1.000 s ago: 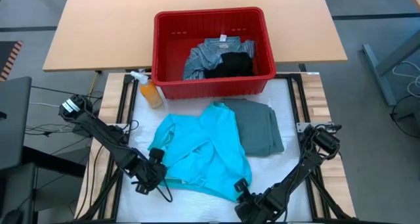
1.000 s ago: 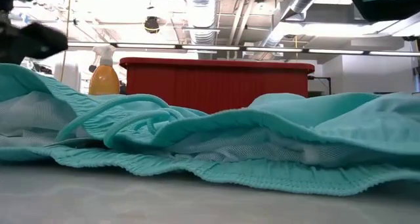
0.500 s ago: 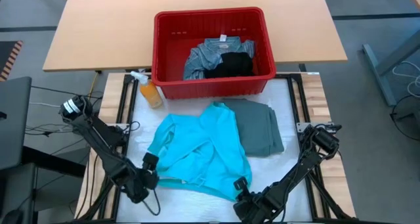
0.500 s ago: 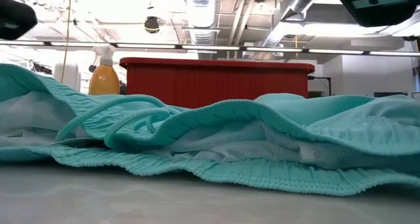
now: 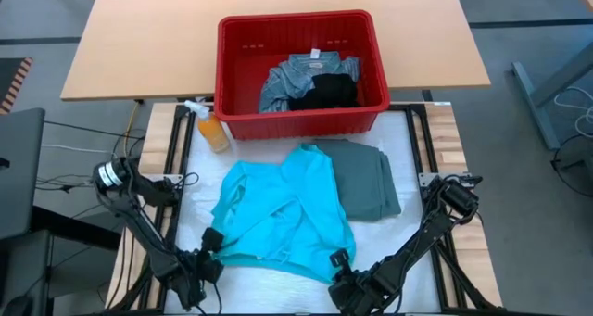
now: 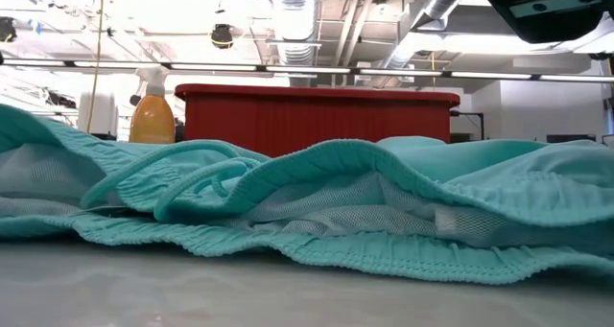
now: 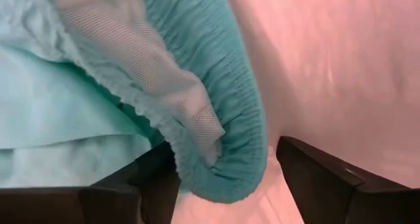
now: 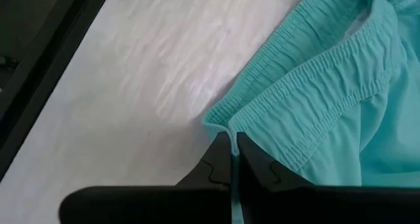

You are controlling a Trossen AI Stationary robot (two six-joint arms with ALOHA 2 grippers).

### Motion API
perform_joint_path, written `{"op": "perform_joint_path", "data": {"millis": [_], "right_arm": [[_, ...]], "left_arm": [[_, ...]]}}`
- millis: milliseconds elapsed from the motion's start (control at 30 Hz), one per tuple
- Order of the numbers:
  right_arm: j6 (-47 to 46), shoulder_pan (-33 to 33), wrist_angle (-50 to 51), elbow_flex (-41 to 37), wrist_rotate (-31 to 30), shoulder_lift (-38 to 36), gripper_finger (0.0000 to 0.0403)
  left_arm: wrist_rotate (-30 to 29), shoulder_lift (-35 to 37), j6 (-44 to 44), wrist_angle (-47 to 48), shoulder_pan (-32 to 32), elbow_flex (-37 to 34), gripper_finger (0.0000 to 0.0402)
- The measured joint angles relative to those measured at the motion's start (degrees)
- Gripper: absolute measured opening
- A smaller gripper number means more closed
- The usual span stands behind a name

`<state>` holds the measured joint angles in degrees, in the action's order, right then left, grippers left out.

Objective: Fold Laundry from Bin
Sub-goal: Fold the light blue shorts

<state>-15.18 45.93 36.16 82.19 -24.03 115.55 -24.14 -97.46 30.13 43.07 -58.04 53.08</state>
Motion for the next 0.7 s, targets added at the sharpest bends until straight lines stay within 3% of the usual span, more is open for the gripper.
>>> {"op": "perform_joint_path", "data": {"millis": [200, 500, 700], "right_arm": [[-1.1, -0.4, -0.2, 0.0, 0.0, 0.0, 0.0032], [-1.5, -1.2, 0.4, 0.0, 0.0, -0.3, 0.0031], [-5.3, -1.0, 4.0, 0.0, -0.1, -6.5, 0.0023]], "left_arm": [[-4.1, 1.0, 2.8, -0.2, -0.5, 0.5, 0.0164], [2.7, 1.0, 6.5, 2.9, 0.7, 0.5, 0.0016], [4.9, 6.8, 10.0, 5.8, 2.3, 0.5, 0.0004]]}}
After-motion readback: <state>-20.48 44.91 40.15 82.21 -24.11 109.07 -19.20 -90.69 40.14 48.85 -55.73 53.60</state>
